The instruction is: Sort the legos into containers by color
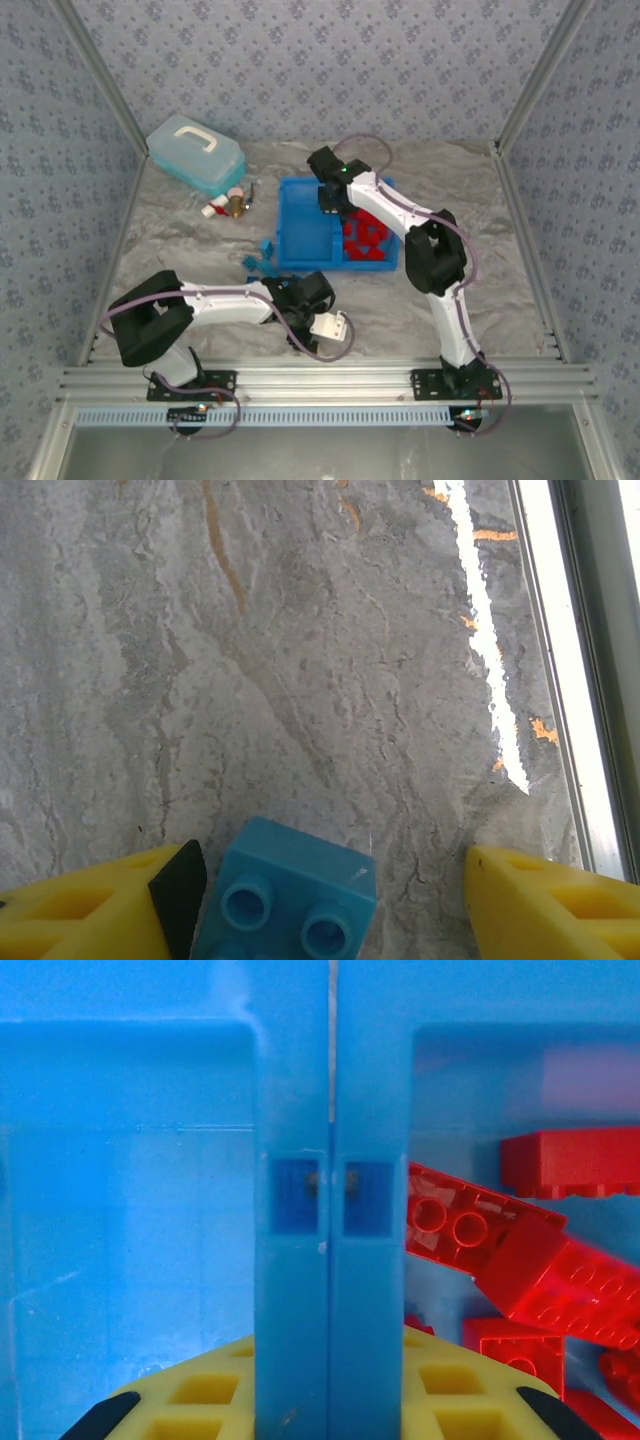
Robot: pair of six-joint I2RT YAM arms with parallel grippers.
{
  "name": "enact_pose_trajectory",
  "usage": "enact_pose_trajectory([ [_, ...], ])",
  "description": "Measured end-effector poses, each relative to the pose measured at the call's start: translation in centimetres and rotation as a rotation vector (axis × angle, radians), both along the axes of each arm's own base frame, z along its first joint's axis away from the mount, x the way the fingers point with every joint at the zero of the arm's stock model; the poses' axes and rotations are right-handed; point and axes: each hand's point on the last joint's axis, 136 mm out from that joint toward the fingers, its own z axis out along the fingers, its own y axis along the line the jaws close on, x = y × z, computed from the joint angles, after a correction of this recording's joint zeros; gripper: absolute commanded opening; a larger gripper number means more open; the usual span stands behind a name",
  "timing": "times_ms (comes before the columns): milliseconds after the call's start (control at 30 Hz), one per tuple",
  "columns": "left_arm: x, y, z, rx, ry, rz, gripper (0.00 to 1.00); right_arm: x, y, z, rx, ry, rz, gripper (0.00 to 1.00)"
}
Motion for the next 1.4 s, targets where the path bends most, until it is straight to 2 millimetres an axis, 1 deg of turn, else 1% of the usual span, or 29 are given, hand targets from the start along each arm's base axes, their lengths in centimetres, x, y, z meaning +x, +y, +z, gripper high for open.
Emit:
enact_pose_trajectory([
  [67,0.0,0.0,0.0,-0.002,0.002,0.006,0.71,1.8,-0.8,-0.3,0.001,-0.002,-0.022,0.24],
  [167,0.0,-0.1,0.0,-0.006,0.004,0.011,0.72,3.8,-2.5,-0.3,0.003,-0.009,-0.056,0.24],
  [367,0.0,-0.1,-0.1,-0.008,0.005,0.013,0.72,6.3,-5.7,-0.3,0.013,-0.015,-0.120,0.25],
  [467,0.0,-0.1,-0.1,-0.009,0.005,0.013,0.73,7.7,-6.3,-0.3,0.021,-0.027,-0.129,0.32],
  [500,0.0,-0.2,-0.1,-0.010,0.004,0.013,0.73,8.2,-6.4,-0.3,0.029,-0.032,-0.128,0.36],
  [533,0.0,-0.2,-0.1,-0.010,0.004,0.013,0.73,8.5,-6.3,-0.3,0.040,-0.034,-0.122,0.47],
  [567,0.0,-0.2,-0.1,-0.010,0.004,0.013,0.73,8.9,-6.0,-0.3,0.059,-0.036,-0.110,0.64],
  [600,0.1,-0.2,-0.1,-0.010,0.004,0.013,0.73,9.3,-5.6,-0.1,0.077,-0.040,-0.094,0.73],
  [667,0.1,-0.2,-0.1,-0.011,0.005,0.015,0.73,9.8,-4.7,0.4,0.105,-0.052,-0.063,0.81],
  [733,0.1,-0.1,-0.1,-0.012,0.007,0.016,0.74,10.0,-4.0,1.8,0.117,-0.073,-0.032,0.85],
  [767,0.2,-0.1,-0.1,-0.014,0.011,0.019,0.74,10.0,-3.9,2.8,0.116,-0.085,-0.020,0.86],
  [867,0.3,-0.1,-0.1,-0.022,0.023,0.026,0.74,9.1,-4.0,6.0,0.118,-0.119,0.007,0.88],
  [933,0.4,0.0,0.0,-0.027,0.034,0.030,0.72,7.5,-4.6,8.2,0.116,-0.132,0.020,0.88],
  [1000,0.4,0.0,-0.1,-0.031,0.047,0.035,0.69,5.0,-5.8,10.6,0.116,-0.142,0.029,0.89],
  [1033,0.4,0.0,-0.2,-0.031,0.055,0.035,0.67,3.7,-6.4,11.8,0.120,-0.155,0.029,0.89],
  [1100,0.3,0.0,-0.1,-0.036,0.066,0.035,0.54,1.1,-7.8,14.2,0.134,-0.185,0.031,0.89],
  [1167,0.3,-0.2,-0.2,-0.042,0.071,0.032,0.46,-1.1,-9.1,16.1,0.152,-0.224,0.025,0.89],
  [1200,0.3,-0.3,-0.1,-0.045,0.071,0.030,0.44,-2.2,-9.8,16.9,0.158,-0.241,0.020,0.89],
  [1267,0.4,-0.4,-0.1,-0.049,0.068,0.024,0.42,-3.8,-10.9,17.5,0.164,-0.258,0.012,0.90],
  [1367,0.4,-0.5,0.0,-0.051,0.064,0.022,0.34,-5.4,-12.1,17.4,0.166,-0.261,-0.004,0.90],
  [1400,0.6,-0.5,0.0,-0.053,0.059,0.024,0.33,-5.8,-12.4,17.2,0.167,-0.258,-0.008,0.90],
])
